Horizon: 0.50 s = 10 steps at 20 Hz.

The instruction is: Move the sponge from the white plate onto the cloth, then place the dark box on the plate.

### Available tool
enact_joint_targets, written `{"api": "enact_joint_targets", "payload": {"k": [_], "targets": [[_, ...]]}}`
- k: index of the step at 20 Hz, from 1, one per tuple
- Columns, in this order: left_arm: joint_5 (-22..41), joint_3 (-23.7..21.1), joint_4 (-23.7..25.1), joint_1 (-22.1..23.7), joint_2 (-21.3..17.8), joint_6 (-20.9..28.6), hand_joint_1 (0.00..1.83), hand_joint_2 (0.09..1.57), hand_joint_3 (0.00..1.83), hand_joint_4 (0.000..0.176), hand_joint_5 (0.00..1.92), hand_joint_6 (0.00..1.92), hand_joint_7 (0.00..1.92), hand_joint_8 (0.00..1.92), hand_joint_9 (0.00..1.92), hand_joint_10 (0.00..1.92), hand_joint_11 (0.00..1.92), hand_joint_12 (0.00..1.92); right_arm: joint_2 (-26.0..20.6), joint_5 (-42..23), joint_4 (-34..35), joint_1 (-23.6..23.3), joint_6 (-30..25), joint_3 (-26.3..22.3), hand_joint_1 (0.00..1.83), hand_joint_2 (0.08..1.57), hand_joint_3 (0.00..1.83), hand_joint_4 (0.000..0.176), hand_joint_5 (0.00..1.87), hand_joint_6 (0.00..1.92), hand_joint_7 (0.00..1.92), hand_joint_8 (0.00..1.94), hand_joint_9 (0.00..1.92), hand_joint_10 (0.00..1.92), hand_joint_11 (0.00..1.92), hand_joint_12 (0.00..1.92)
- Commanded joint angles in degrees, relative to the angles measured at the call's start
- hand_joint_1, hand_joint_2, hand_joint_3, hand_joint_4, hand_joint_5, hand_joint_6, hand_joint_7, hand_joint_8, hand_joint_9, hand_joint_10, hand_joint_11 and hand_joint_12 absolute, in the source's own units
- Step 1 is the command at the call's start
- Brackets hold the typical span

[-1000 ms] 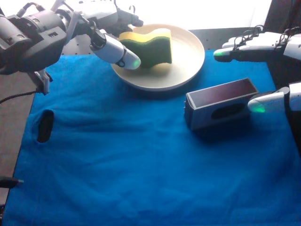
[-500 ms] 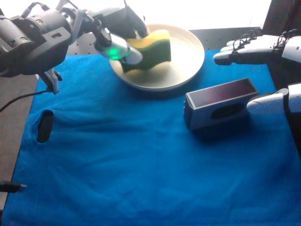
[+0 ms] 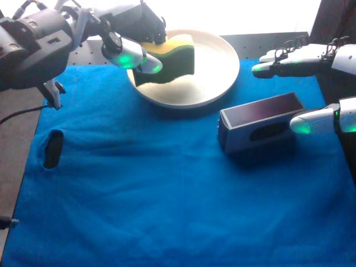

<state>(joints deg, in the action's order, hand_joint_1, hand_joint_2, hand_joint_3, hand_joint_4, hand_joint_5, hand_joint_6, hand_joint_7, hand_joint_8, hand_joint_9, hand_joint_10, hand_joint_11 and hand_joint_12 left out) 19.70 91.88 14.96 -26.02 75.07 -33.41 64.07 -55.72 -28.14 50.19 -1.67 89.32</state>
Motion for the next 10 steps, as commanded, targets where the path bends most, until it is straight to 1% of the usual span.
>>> {"api": "enact_joint_targets", "payload": {"k": [1, 2, 3, 4, 5, 6, 7, 8, 9, 10], "targets": [[8.96, -1.14, -0.52, 0.52, -1.62, 0.22, 1.37, 1.13, 0.00, 0.000, 1.01, 0.74, 0.98, 1.03, 0.80, 1.42, 0.42, 1.47, 0.13, -5.59, 3.39, -0.61, -0.59, 0.02, 0.58, 1.13, 0.00, 0.080, 0.31, 0.01, 0.21, 0.01, 0.18, 0.01, 0.14, 0.16], [9.92, -2.20, -0.22, 0.43, -2.59, 0.22, 1.36, 1.13, 0.00, 0.000, 0.97, 0.82, 0.99, 1.00, 0.83, 1.38, 0.40, 1.46, 0.11, -5.59, 3.42, -0.61, -0.64, -0.01, 0.58, 1.12, 0.00, 0.088, 0.32, 0.01, 0.23, 0.01, 0.19, 0.01, 0.14, 0.16], [12.70, -4.99, 0.15, 0.05, -5.19, 0.22, 1.36, 1.13, 0.00, 0.000, 0.97, 0.82, 0.99, 1.00, 0.83, 1.38, 0.40, 1.46, 0.07, -5.59, 3.61, -0.61, -0.70, -0.16, 0.58, 1.12, 0.00, 0.088, 0.32, 0.01, 0.23, 0.01, 0.19, 0.01, 0.14, 0.16], [14.34, -6.49, 0.24, -0.29, -6.61, 0.22, 1.26, 1.12, 0.00, 0.000, 0.99, 0.82, 0.99, 1.09, 0.76, 1.05, 0.33, 1.51, 0.06, -5.59, 3.80, -0.61, -0.70, -0.29, 0.54, 1.11, 0.00, 0.092, 0.33, 0.00, 0.25, 0.00, 0.21, 0.00, 0.19, 0.14], [17.36, -9.38, 0.25, -1.02, -9.37, 0.22, 1.24, 1.13, 0.00, 0.000, 1.02, 0.75, 0.93, 1.24, 0.82, 0.90, 0.49, 1.52, -0.04, -5.59, 3.95, -0.61, -0.70, -0.49, 0.54, 1.11, 0.00, 0.071, 0.33, 0.00, 0.25, 0.00, 0.21, 0.01, 0.20, 0.13], [19.29, -11.25, 0.26, -1.68, -11.22, 0.22, 1.24, 1.13, 0.00, 0.000, 1.02, 0.75, 0.93, 1.24, 0.82, 0.90, 0.49, 1.52, -0.14, -5.59, 4.02, -0.60, -0.70, -0.62, 0.54, 1.11, 0.00, 0.071, 0.33, 0.00, 0.25, 0.00, 0.21, 0.01, 0.20, 0.13], [21.85, -13.64, 0.26, -2.77, -13.60, 0.22, 1.22, 1.15, 0.00, 0.000, 0.99, 0.81, 0.87, 1.32, 0.82, 0.86, 0.55, 1.47, -0.23, -5.59, 4.09, -0.49, -0.70, -0.76, 0.53, 1.11, 0.00, 0.060, 0.33, 0.00, 0.24, 0.00, 0.21, 0.00, 0.19, 0.11], [24.10, -16.21, 0.46, -4.33, -16.13, 0.22, 1.22, 1.14, 0.00, 0.000, 0.98, 0.83, 0.89, 1.28, 0.83, 0.90, 0.59, 1.54, -0.26, -5.59, 4.24, -0.30, -0.70, -0.82, 0.52, 1.11, 0.00, 0.059, 0.33, 0.00, 0.24, 0.00, 0.21, 0.00, 0.19, 0.11], [25.39, -18.15, 1.22, -5.44, -17.98, 0.24, 1.24, 1.13, 0.00, 0.000, 0.98, 0.81, 0.96, 1.19, 0.90, 0.93, 0.69, 1.54, -0.27, -5.59, 4.38, -0.16, -0.70, -0.84, 0.51, 1.11, 0.00, 0.063, 0.34, 0.00, 0.24, 0.00, 0.21, 0.00, 0.19, 0.10], [25.97, -20.04, 2.23, -6.32, -19.74, 0.29, 1.25, 1.12, 0.00, 0.000, 0.98, 0.78, 0.99, 1.18, 0.90, 0.93, 0.63, 1.51, -0.34, -5.59, 4.50, -0.05, -0.70, -0.92, 0.49, 1.10, 0.00, 0.069, 0.34, 0.00, 0.24, 0.00, 0.21, 0.00, 0.20, 0.10]]}}
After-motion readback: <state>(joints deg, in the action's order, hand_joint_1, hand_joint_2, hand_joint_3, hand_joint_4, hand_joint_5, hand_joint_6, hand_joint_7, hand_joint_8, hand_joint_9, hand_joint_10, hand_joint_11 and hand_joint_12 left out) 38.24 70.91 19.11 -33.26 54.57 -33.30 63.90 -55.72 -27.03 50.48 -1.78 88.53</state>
